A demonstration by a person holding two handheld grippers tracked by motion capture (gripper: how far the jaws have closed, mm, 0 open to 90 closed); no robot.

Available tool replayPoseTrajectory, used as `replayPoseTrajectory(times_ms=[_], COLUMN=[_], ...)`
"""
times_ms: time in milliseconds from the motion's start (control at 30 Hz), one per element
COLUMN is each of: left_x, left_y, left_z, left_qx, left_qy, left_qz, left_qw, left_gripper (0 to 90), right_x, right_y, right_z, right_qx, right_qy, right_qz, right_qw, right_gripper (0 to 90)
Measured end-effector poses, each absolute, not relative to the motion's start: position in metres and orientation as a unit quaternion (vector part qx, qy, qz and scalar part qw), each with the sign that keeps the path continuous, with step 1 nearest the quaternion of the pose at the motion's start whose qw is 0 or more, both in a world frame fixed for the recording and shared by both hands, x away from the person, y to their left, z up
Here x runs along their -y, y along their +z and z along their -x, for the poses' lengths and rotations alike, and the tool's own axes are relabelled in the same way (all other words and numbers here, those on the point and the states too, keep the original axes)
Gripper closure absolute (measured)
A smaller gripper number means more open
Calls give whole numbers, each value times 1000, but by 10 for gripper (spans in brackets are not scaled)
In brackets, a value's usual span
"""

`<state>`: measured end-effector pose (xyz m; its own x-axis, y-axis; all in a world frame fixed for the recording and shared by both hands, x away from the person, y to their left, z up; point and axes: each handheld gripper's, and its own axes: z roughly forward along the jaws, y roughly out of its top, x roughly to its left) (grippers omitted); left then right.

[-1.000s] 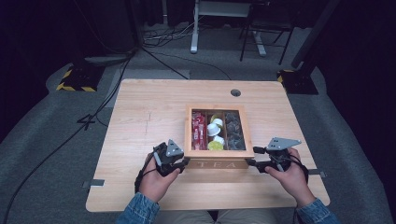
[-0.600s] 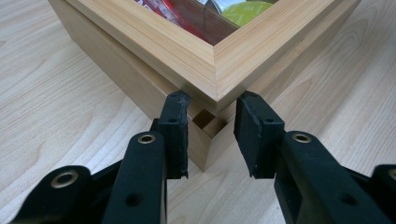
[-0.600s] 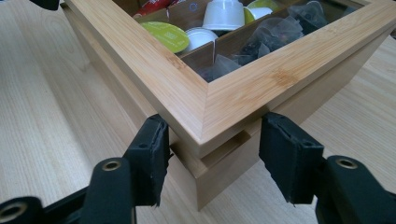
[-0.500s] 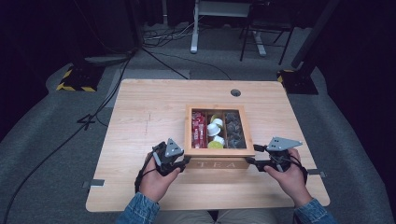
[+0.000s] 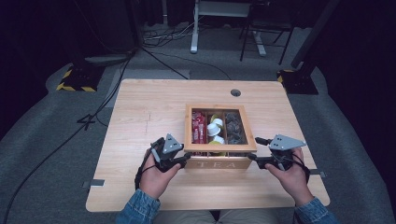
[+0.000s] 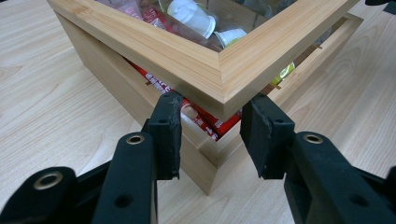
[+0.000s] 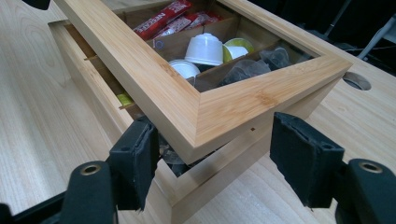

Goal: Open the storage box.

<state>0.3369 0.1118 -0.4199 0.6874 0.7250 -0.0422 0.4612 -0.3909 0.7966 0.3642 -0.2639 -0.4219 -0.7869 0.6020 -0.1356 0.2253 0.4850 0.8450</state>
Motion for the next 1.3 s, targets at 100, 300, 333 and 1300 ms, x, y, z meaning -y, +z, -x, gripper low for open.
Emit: replayPoseTrajectory(times_ms=[100,300,333,1300], left_x=[-112,-112,-113,-125], left_y=[-418,-414,-412,-394], left_z=[-338,-340,-341,-354], left_qx=[-360,-360,-360,-361], left_qy=[158,167,166,208], left_qz=[-820,-817,-814,-800], left_qw=[415,419,424,431], left_gripper=[577,572,572,458], right_x=[264,264,263,260], right_y=[-421,-414,-412,-369], right_z=[-364,-366,-366,-386], right_qx=[-833,-830,-829,-827], right_qy=[446,449,450,457], right_qz=[-249,-244,-244,-230], right_qw=[213,221,224,232], right_gripper=[332,332,332,344])
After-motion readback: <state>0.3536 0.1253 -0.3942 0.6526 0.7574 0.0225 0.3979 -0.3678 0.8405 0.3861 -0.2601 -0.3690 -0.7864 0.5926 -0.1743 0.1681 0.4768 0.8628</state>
